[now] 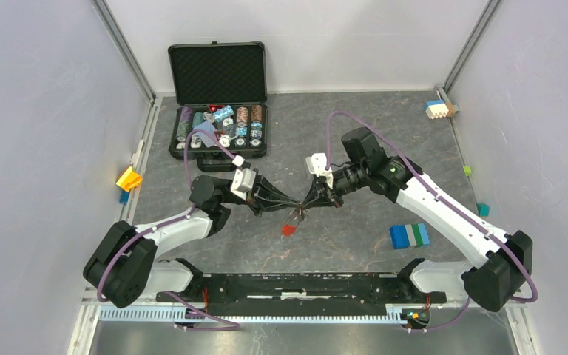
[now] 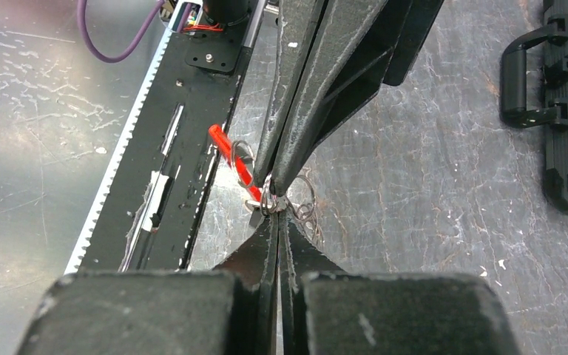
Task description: Put the keys on the keyring
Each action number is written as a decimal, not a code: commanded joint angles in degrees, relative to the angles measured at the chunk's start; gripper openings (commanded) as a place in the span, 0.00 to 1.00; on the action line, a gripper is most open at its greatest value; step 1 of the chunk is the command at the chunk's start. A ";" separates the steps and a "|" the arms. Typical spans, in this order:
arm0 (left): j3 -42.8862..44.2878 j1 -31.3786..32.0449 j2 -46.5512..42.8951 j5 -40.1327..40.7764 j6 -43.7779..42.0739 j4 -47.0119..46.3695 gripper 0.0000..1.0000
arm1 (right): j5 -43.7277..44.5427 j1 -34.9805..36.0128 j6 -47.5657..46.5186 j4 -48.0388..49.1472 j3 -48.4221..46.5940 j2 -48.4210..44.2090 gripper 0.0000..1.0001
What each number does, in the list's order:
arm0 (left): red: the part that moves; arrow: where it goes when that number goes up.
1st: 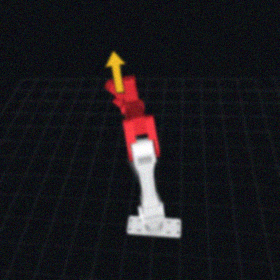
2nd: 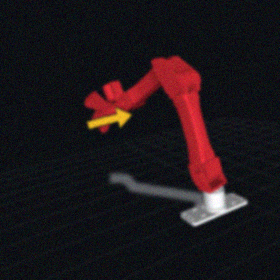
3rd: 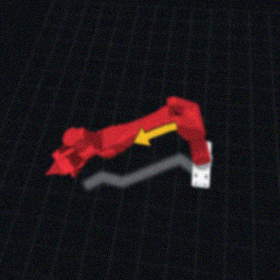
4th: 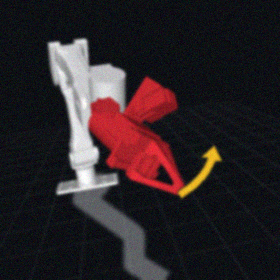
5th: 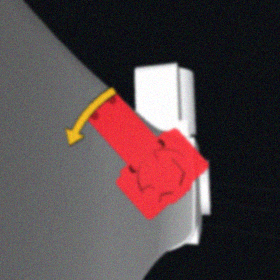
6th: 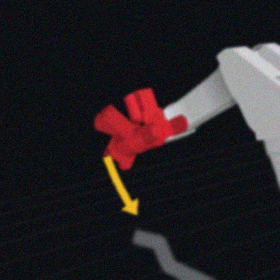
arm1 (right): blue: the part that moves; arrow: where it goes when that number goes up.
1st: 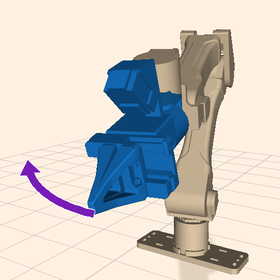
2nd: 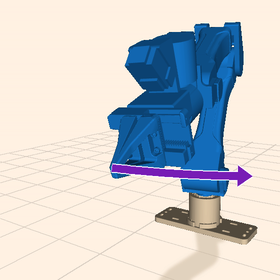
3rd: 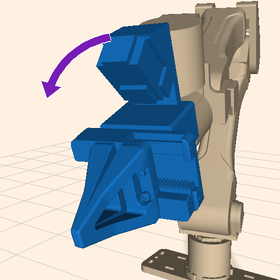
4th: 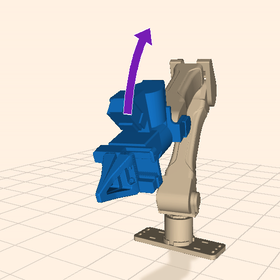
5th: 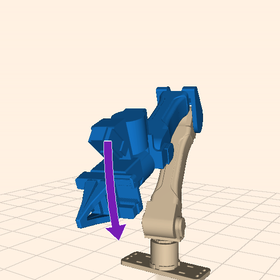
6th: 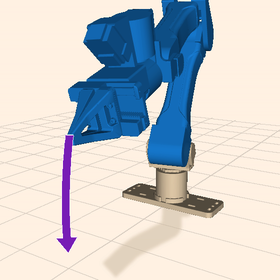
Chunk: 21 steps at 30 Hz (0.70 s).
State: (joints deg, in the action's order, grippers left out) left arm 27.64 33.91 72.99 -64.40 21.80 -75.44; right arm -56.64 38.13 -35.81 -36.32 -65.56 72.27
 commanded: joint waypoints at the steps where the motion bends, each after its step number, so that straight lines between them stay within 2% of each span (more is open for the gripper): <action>1: 0.23 1.19 -1.18 -0.87 2.16 -4.75 0.02 | -1.36 0.28 -0.16 3.72 0.93 -0.36 0.00; 21: -0.13 1.90 -1.77 -3.13 1.89 -4.41 0.02 | -1.71 0.54 0.46 5.63 0.16 1.25 0.00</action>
State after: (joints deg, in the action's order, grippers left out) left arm 27.44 34.79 72.75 -66.04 22.52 -76.42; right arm -58.50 38.44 -35.73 -34.22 -64.27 72.62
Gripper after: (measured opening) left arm 0.034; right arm 0.004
